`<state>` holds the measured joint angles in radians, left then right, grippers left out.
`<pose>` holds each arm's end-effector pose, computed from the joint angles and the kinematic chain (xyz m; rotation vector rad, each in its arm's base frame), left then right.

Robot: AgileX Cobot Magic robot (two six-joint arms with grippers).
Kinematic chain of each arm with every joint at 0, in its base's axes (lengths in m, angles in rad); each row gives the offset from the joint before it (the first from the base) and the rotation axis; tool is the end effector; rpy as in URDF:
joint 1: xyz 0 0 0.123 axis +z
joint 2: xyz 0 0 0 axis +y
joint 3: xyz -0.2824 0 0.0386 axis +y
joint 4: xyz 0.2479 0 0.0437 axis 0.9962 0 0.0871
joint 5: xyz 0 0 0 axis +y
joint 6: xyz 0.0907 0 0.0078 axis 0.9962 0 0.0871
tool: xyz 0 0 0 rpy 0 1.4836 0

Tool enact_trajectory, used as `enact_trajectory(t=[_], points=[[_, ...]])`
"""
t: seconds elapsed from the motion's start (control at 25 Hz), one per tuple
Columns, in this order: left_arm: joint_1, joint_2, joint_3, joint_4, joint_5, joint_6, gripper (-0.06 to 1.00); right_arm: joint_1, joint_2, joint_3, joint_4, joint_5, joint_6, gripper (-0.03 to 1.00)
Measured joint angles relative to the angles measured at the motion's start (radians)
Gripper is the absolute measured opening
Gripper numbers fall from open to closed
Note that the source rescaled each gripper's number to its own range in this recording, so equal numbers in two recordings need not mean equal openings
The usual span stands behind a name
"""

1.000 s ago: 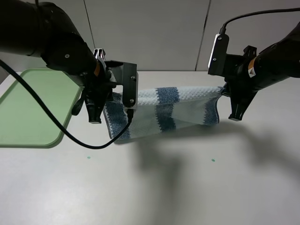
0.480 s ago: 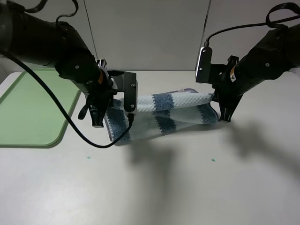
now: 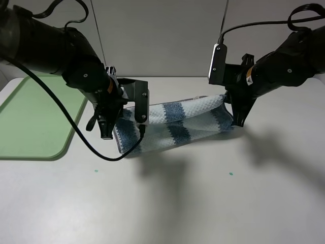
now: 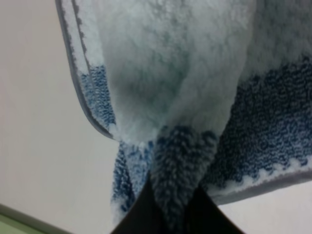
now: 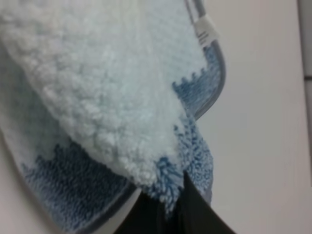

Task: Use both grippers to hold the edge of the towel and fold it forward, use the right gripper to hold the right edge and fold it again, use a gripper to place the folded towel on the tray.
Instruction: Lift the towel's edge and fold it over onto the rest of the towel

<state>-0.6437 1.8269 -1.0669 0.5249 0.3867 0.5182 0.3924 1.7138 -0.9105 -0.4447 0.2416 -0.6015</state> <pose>0.3031 -0.2058 0.1715 1.8656 1.8130 0.3800 0.3138 0.1197 0.1760 -1.6317 1.9504 -0.3887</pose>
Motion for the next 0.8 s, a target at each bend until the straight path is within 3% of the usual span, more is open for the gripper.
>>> enact_trajectory(t=[0.36,0.52,0.8], points=[[0.02,0.0,0.0,0.027,-0.022,-0.05,0.0,-0.024,0.0,0.0,-0.007,-0.13,0.016,0.0],[0.059,0.0,0.0,0.027,-0.05,-0.124,0.0,-0.07,0.0,0.0,-0.007,-0.16,0.062,0.0],[0.075,0.0,0.0,0.027,-0.091,-0.14,0.0,-0.081,0.0,0.0,-0.007,-0.199,0.069,0.0]])
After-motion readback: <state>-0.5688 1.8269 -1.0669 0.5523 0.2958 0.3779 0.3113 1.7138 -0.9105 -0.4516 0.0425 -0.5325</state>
